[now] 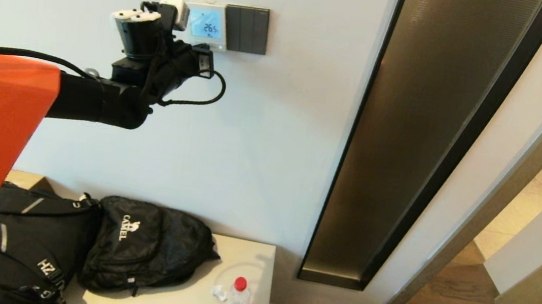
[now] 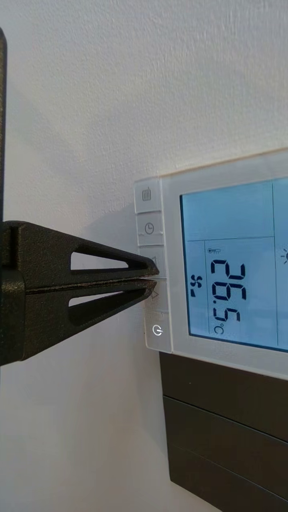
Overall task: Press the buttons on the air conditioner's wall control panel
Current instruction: Press the temperature decrease button
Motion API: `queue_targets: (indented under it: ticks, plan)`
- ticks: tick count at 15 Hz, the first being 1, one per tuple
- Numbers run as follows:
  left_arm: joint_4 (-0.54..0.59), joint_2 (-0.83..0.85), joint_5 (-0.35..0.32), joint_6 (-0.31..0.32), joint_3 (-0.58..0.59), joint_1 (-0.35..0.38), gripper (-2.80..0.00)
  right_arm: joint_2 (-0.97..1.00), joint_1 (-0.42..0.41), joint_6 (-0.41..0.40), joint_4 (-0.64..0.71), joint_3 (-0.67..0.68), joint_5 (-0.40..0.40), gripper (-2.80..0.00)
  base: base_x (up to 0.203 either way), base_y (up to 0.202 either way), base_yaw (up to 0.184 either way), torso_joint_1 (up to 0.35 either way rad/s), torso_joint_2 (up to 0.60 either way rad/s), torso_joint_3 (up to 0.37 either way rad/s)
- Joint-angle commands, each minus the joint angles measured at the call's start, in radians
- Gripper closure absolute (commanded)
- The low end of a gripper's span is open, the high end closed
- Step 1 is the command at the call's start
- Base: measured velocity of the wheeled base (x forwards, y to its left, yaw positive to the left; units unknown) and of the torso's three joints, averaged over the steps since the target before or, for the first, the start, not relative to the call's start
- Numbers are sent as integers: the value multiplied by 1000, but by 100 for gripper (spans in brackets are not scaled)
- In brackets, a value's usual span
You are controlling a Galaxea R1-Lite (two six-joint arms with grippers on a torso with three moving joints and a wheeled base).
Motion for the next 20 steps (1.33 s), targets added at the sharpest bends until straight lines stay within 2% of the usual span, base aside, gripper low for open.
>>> queue_targets:
  ticks: [1,7,13,20]
  plan:
    - [-1,24,0,-1,-26,5,0,0,-1,0,0,2,0,0,0,0,0,0,0,0]
    - [-5,27,0,-1,-26,25,0,0,-1,0,-3,2,0,0,0,0,0,0,0,0]
    - [-47,-25,0,-1,58,33,0,0,-1,0,-3,2,0,0,0,0,0,0,0,0]
    - [-38,-5,0,-1,36,28,0,0,-1,0,0,2,0,0,0,0,0,0,0,0]
